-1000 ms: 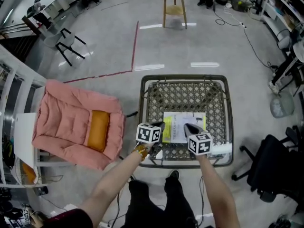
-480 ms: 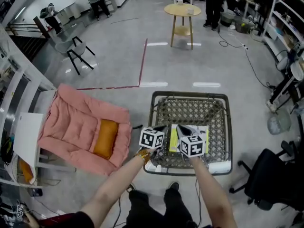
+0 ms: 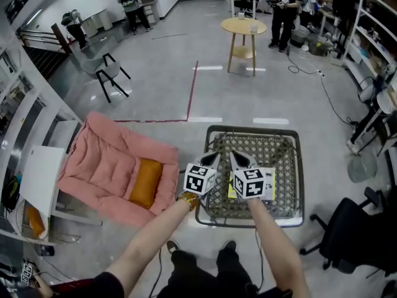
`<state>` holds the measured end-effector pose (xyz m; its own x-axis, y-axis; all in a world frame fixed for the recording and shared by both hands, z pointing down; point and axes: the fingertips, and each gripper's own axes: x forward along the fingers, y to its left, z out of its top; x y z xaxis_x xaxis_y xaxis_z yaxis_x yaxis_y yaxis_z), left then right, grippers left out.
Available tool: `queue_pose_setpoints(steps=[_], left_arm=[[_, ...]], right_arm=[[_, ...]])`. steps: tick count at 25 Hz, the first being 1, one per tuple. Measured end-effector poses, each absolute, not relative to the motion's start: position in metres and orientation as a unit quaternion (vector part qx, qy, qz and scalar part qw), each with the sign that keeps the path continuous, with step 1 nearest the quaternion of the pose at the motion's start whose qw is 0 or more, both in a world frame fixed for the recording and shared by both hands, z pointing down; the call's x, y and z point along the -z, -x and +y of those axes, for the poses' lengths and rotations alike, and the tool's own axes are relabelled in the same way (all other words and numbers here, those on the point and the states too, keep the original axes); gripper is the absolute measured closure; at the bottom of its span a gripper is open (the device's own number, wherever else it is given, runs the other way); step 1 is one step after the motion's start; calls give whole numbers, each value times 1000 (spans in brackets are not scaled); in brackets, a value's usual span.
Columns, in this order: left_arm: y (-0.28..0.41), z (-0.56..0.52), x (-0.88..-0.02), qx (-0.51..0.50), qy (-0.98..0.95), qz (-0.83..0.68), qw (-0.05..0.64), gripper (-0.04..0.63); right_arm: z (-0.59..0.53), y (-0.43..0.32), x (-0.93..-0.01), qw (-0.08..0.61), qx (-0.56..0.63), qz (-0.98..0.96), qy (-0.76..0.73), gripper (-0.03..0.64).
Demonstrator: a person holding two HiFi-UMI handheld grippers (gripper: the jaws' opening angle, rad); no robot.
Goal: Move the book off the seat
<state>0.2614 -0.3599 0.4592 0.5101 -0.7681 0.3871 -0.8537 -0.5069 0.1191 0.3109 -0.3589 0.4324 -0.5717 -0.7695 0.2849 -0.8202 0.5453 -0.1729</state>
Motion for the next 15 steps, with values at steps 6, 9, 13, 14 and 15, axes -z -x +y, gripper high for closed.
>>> queue_pose_setpoints(steps=[6, 9, 13, 14, 15], left_arm=[[-238, -345, -402, -82, -861, -495, 79, 584], [-230, -334, -380, -62, -862, -501, 54, 584], [-229, -311, -353, -50, -865, -500, -1, 584], [-228, -306, -350, -48, -865, -500, -12, 584], [-227, -300, -348, -46, -865, -499, -20, 584]], right_arm=[[-340, -286, -384, 57, -84, -884, -456, 604], [-328, -277, -364, 45, -49, -887, -456, 604], [-311, -271, -344, 35, -10, -890, -455, 604], [-306, -269, -342, 34, -3, -891, -453, 604], [-302, -266, -341, 34, 3, -892, -451, 604]])
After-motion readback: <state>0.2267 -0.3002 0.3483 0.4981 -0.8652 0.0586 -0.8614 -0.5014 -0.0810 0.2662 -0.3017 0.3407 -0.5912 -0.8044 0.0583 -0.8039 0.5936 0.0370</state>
